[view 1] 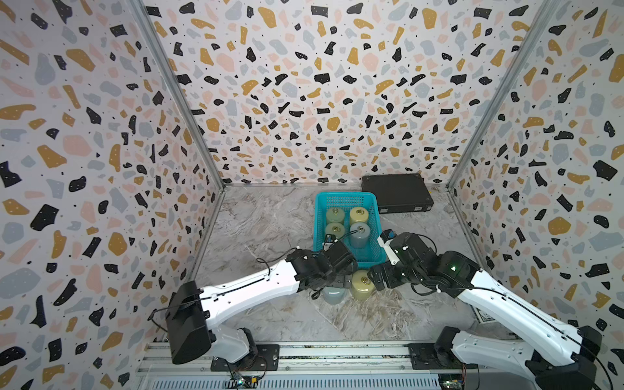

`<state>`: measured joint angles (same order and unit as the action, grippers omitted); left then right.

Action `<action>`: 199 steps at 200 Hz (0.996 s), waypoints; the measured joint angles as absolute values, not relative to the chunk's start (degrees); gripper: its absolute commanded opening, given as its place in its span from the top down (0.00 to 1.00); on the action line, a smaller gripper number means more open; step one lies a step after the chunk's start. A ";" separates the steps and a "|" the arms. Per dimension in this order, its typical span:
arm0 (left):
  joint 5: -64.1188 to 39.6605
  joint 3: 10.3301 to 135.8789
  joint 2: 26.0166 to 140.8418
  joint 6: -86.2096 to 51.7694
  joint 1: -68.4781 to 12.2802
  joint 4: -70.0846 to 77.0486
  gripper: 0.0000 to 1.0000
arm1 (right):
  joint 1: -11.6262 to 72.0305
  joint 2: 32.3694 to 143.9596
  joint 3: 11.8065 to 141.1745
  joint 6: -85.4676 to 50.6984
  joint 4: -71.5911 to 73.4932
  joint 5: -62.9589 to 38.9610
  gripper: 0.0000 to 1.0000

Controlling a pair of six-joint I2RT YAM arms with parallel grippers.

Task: Take the tea canister out of the basket
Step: Place the tea canister at the center of the board, then pick up the tea canister from the basket.

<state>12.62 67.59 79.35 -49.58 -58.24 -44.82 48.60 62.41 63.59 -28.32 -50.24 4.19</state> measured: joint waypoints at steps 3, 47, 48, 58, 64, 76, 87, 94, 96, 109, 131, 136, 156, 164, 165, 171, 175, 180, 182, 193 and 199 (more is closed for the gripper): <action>12.60 67.64 78.76 -49.34 -57.76 -45.04 0.00 | 48.60 63.11 64.10 -28.42 -50.24 4.54 0.01; 9.74 66.61 70.39 -45.23 -51.00 -45.71 0.01 | 48.40 74.96 72.25 -29.21 -50.15 8.78 0.01; 9.67 66.50 69.97 -45.04 -50.78 -45.69 0.01 | 48.38 75.50 72.58 -29.21 -50.13 8.86 0.01; 8.91 65.82 67.64 -44.03 -49.43 -45.43 0.00 | 48.16 78.52 74.54 -29.21 -50.11 9.34 0.01; 8.43 65.52 66.39 -43.24 -48.75 -45.25 0.00 | 47.99 80.23 75.55 -29.21 -50.02 9.54 0.01; 7.31 64.95 64.20 -41.60 -47.48 -44.73 0.00 | 47.37 83.81 77.73 -29.19 -49.76 9.80 0.01; 6.13 64.86 62.92 -40.23 -46.48 -44.62 0.01 | 46.61 86.72 79.42 -29.15 -49.30 9.85 0.01; 5.28 64.86 62.39 -39.44 -45.84 -44.53 0.00 | 46.02 88.51 80.34 -29.10 -48.97 9.74 0.01; 5.10 64.86 62.33 -39.24 -45.71 -44.51 0.00 | 45.80 89.03 80.60 -29.10 -48.88 9.61 0.01; 4.23 64.86 62.00 -37.91 -45.01 -44.58 0.00 | 44.42 91.90 82.04 -29.08 -48.40 9.32 0.01; 3.42 64.86 61.95 -36.32 -44.73 -44.56 0.00 | 41.69 96.27 84.60 -28.88 -47.77 8.23 0.02; 3.33 64.86 61.93 -35.99 -44.73 -44.53 0.00 | 41.04 97.23 85.10 -28.84 -47.64 8.12 0.02; 2.63 64.86 61.84 -34.98 -44.71 -44.53 0.00 | 38.57 100.77 86.98 -28.49 -47.27 7.07 0.02; 2.39 64.86 61.84 -34.65 -44.71 -44.51 0.00 | 37.69 102.15 87.64 -28.42 -47.11 6.61 0.02; 2.37 64.86 61.84 -34.61 -44.71 -44.51 0.00 | 37.60 102.28 87.70 -28.40 -47.11 6.57 0.02; 2.28 64.86 61.84 -34.35 -44.69 -44.53 0.00 | 36.97 103.33 88.29 -28.27 -47.03 6.15 0.01; 2.15 64.86 61.84 -34.17 -44.69 -44.53 0.00 | 36.60 104.03 88.64 -28.23 -46.96 6.00 0.01; 2.11 64.86 61.84 -34.00 -44.69 -44.53 0.00 | 36.23 104.75 89.06 -28.16 -46.83 5.69 0.01; 2.09 64.86 61.84 -33.95 -44.69 -44.53 0.00 | 36.05 105.23 89.27 -28.10 -46.81 5.61 0.01; 1.96 64.86 61.84 -33.63 -44.66 -44.53 0.00 | 35.24 106.89 90.24 -27.97 -46.70 5.21 0.01; 1.91 64.86 61.84 -33.58 -44.66 -44.53 0.00 | 34.85 107.85 90.85 -27.79 -46.65 4.95 0.01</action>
<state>1.91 64.86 61.84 -33.58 -44.66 -44.53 34.85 107.85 90.85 -27.79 -46.65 4.95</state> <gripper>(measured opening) 0.996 0.989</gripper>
